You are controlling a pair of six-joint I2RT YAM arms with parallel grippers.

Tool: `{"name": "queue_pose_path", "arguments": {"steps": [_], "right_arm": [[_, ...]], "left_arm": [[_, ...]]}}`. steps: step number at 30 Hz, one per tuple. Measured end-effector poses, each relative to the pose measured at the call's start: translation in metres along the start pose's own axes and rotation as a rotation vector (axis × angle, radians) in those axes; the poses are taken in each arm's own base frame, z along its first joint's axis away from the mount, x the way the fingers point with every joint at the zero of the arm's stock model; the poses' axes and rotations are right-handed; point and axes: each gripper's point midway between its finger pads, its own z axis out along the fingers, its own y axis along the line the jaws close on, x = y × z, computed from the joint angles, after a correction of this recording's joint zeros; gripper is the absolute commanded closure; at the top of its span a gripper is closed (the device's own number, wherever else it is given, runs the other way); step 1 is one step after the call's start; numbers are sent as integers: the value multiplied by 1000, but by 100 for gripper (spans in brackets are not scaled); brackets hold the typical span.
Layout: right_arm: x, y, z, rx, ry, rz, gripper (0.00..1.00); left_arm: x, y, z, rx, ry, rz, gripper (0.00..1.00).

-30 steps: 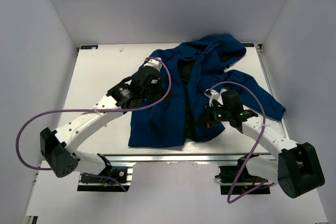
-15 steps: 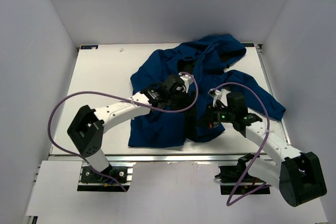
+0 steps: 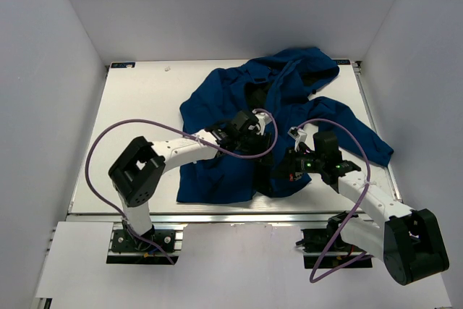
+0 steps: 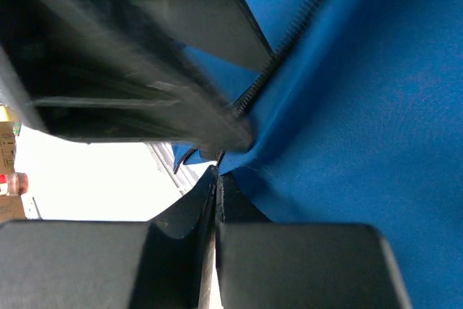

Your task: Zip up the jacket

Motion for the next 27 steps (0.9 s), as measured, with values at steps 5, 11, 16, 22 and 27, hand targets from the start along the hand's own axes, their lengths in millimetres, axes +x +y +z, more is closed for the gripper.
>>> {"name": "queue_pose_path", "arguments": {"steps": [5,11,16,22,27], "right_arm": [[0,0,0,2,0,1,100],[0,-1,0,3,0,2,100],[2,-12,0,63,2,26,100],[11,-32,-3,179,20,54,81],[11,-36,-3,195,21,13,55]], "left_arm": [[5,6,10,-6,18,-19,64],[1,-5,10,47,8,-16,100],[3,-6,14,81,-2,-10,100],[16,4,15,85,-12,-11,100],[29,12,16,80,-1,-24,100]]}}
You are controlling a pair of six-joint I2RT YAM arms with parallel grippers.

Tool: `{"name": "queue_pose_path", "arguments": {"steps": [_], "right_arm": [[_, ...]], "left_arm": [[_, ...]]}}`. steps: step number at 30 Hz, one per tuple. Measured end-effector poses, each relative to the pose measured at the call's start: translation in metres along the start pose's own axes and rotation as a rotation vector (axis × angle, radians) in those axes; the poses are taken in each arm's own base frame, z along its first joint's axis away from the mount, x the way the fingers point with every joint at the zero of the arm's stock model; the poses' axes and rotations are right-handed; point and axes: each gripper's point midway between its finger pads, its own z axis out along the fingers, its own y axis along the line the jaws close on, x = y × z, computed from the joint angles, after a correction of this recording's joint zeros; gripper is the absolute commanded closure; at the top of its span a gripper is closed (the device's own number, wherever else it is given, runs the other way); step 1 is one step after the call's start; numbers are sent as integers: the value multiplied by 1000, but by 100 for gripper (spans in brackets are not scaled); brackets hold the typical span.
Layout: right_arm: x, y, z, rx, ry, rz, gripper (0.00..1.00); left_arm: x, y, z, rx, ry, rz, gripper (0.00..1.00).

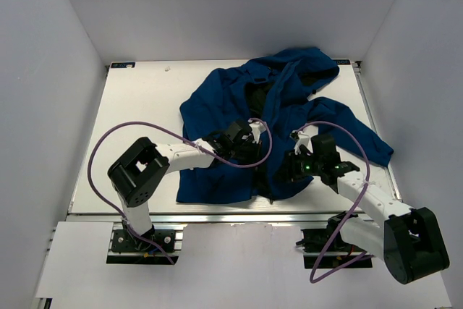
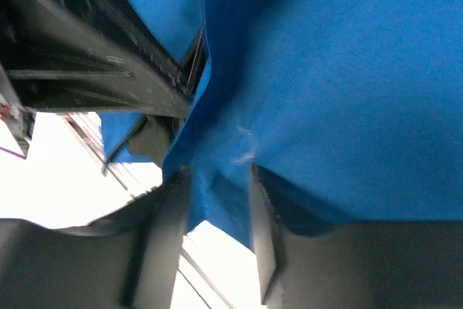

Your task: Zip up the jacket

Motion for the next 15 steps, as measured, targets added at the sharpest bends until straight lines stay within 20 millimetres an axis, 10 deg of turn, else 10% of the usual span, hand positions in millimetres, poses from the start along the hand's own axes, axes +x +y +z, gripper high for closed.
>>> {"name": "queue_pose_path", "arguments": {"steps": [5,15], "right_arm": [[15,3,8,-1,51,-44,11],[24,1,16,129,61,-141,18]], "left_arm": [[-3,-3,1,16,-11,1,100],[-6,-9,1,41,-22,3,100]]}}
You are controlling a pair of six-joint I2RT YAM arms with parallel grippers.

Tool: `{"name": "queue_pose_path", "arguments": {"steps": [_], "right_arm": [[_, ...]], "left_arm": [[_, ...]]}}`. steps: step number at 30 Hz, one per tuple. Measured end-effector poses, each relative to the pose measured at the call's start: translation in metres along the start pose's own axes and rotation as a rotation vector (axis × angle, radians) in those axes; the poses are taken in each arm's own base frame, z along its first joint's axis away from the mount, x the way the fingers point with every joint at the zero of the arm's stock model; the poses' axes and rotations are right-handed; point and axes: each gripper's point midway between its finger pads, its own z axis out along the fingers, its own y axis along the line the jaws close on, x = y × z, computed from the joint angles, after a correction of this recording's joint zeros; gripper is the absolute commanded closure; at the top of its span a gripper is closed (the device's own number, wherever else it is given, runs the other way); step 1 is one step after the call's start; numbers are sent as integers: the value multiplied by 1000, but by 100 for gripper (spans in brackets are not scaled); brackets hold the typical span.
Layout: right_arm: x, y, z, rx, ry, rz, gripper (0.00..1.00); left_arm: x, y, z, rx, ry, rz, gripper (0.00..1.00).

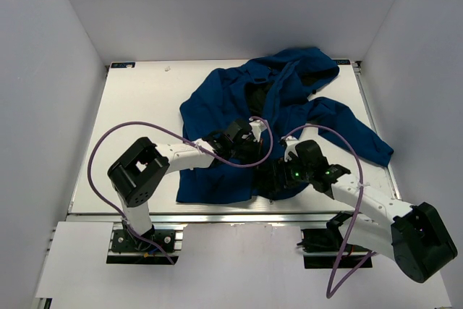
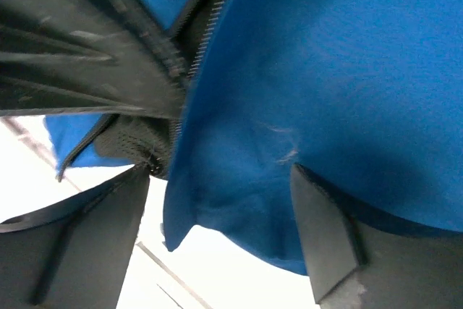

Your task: Zip up the jacket

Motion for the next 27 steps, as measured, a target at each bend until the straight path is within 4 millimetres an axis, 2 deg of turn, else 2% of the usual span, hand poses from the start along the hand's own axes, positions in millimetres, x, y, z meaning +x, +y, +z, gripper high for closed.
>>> {"name": "queue_pose_path", "arguments": {"steps": [4,16,20,22,27], "right_arm": [[-2,-8,0,48,-14,4,28],[4,0,2,-1,17,-4,40],[4,3,2,-19,14,-14,61],[4,3,3,-25,12,-17,62],[1,9,3,-64,-2,-36,76]], "left_arm": [[0,0,0,2,-2,2,100],[-4,-4,-3,10,-15,21,100],[-8,-8,-7,21,-29,39,100],[-10,-11,-10,27,-38,48,100],[-11,-17,-20,37,-55,71,100]]}}
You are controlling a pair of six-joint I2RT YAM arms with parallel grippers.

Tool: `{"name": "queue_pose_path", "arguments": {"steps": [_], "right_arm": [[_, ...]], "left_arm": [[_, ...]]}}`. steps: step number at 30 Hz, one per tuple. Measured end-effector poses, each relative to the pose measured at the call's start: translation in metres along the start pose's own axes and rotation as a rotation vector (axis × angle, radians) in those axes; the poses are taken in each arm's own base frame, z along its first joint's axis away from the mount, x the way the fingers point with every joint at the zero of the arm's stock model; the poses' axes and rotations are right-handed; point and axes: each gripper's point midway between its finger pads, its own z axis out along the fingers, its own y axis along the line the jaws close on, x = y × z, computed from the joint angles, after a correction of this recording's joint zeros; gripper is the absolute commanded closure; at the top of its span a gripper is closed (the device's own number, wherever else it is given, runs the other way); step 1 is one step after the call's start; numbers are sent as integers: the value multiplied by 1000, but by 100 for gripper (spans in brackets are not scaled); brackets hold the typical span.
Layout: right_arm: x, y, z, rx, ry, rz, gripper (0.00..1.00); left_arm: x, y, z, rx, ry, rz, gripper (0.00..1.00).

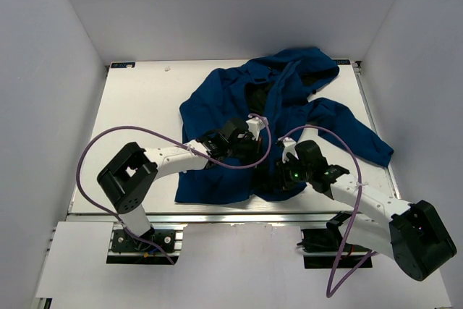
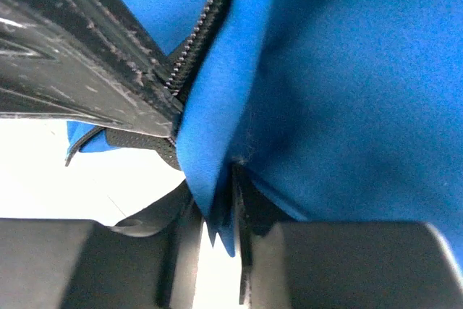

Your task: Zip up the jacket

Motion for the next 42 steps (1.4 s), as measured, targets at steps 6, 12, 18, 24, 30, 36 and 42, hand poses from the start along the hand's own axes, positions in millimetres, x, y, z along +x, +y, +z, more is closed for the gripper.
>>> {"name": "queue_pose_path", "arguments": {"steps": [6,12,18,24,30,36,42], "right_arm": [[-1,11,-2,-62,-1,-8,60],[-2,18,-7,-86,-8,-14,57],[-2,20,-10,-91,-14,-16,61],[-1,22,-11,-107,-6,-17,69],[1,24,-10,-121,3,-16,99],[2,25,-10,-126,6,-10,78],[1,28,-13,-137,2,-15,75]], "left_arm": [[0,1,-2,-10,-1,10,100],[0,4,-2,-25,-4,13,100],[-1,5,-3,-34,-9,18,100],[-2,6,-3,-40,-13,19,100],[-1,7,-3,-43,-11,18,100],[-1,9,-5,-64,-11,14,100],[-1,11,-7,-81,-12,16,100]]}}
